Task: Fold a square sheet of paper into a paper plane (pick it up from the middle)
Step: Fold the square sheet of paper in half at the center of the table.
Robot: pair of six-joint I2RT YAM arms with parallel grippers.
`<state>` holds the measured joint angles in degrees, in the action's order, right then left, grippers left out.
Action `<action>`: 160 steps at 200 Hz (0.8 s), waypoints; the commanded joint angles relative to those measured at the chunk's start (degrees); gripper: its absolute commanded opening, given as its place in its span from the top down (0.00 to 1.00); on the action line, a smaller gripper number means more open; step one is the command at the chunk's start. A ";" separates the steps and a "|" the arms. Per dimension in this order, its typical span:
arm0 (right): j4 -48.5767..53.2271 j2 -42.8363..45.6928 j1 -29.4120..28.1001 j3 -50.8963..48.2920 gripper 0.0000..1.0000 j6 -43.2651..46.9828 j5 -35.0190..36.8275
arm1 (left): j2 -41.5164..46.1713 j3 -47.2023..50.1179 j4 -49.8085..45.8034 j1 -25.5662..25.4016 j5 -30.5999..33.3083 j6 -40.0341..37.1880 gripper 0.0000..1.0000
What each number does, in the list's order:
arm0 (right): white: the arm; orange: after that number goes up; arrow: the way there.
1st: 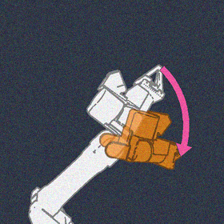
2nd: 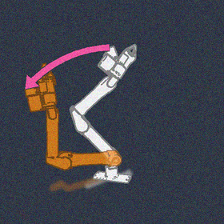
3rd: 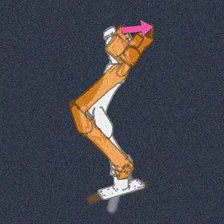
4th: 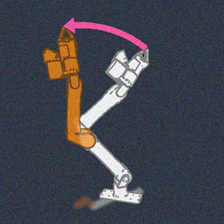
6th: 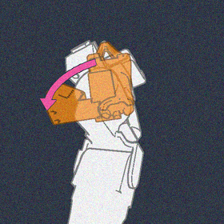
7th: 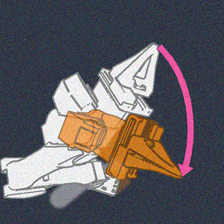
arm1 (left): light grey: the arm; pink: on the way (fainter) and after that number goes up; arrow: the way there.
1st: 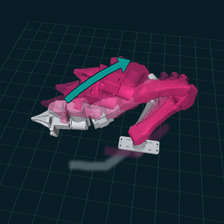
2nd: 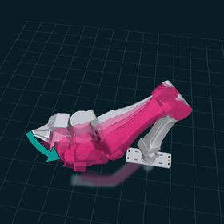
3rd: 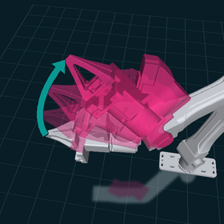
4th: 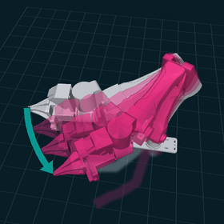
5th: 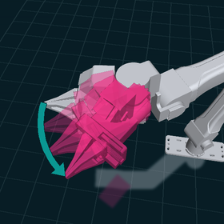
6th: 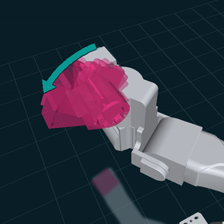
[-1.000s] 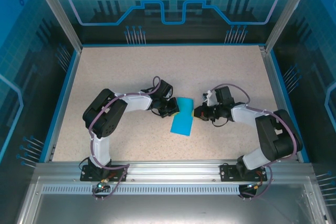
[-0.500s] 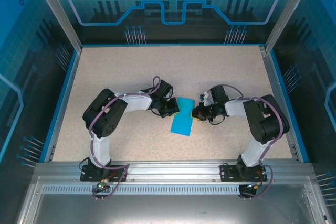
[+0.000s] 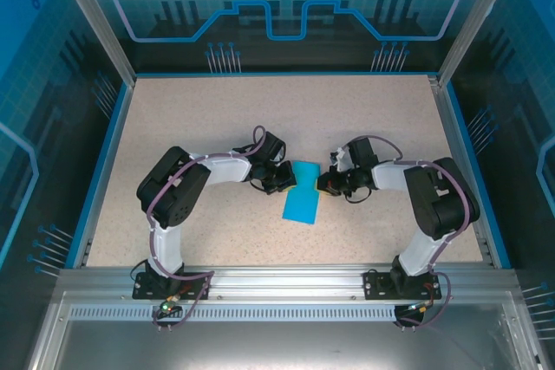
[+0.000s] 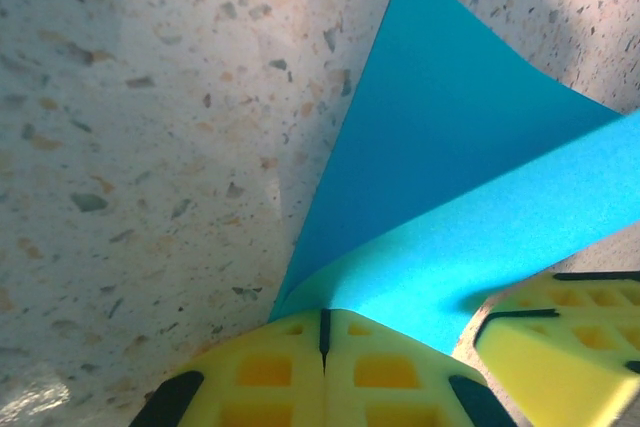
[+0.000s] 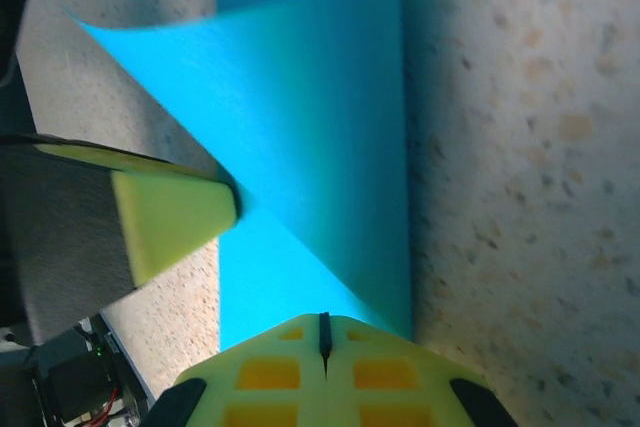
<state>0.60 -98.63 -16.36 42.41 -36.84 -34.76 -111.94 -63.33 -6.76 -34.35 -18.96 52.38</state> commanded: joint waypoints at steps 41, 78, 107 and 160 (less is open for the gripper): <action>2.47 -5.70 1.09 1.94 0.99 1.68 3.58 | -3.52 0.32 -5.57 -0.76 1.87 -1.31 1.00; 2.42 -4.88 1.12 2.14 0.99 0.58 1.98 | -3.46 0.49 -5.74 -0.68 1.97 -1.40 1.00; 3.82 -1.28 1.23 4.92 0.98 0.60 0.01 | -3.42 0.49 -5.72 -0.69 2.08 -1.42 1.00; 3.82 -5.57 2.62 6.25 0.98 1.42 1.26 | -3.59 0.45 -5.63 -0.71 1.94 -1.40 1.00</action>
<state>3.33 -101.89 -15.14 48.51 -36.16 -34.30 -112.14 -63.66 -7.03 -34.35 -18.98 52.12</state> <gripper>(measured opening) 0.042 0.052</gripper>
